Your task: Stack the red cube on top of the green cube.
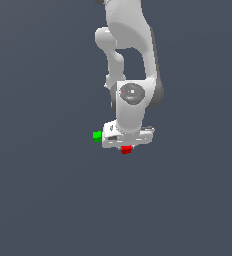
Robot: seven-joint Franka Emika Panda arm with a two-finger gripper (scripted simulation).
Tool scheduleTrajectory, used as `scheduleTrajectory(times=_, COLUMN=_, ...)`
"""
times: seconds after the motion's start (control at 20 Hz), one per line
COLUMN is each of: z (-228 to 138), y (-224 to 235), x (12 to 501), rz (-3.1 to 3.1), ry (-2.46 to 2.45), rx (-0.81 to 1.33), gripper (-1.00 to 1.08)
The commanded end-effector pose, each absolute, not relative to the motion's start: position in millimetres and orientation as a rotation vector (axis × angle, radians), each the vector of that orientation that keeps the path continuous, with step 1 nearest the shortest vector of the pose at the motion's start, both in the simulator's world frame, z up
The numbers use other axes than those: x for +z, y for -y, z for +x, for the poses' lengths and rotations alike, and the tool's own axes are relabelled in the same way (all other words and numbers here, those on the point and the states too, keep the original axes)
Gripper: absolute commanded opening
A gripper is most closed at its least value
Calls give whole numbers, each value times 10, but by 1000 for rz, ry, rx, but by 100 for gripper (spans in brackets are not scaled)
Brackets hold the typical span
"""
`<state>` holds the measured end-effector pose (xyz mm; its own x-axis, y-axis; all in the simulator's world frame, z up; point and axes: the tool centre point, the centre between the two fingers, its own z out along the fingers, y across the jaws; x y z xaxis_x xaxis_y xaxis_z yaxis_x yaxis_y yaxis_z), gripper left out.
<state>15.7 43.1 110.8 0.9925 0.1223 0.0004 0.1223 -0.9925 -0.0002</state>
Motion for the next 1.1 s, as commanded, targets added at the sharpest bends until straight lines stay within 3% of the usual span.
scheduleTrajectory(times=0.0, z=65, y=-320, x=1074, rz=-3136, ry=191, rx=-1, gripper=-100)
scheduleTrajectory(times=1.05, z=-994, y=945, x=639, rz=-3136, ry=191, rx=0, gripper=-100)
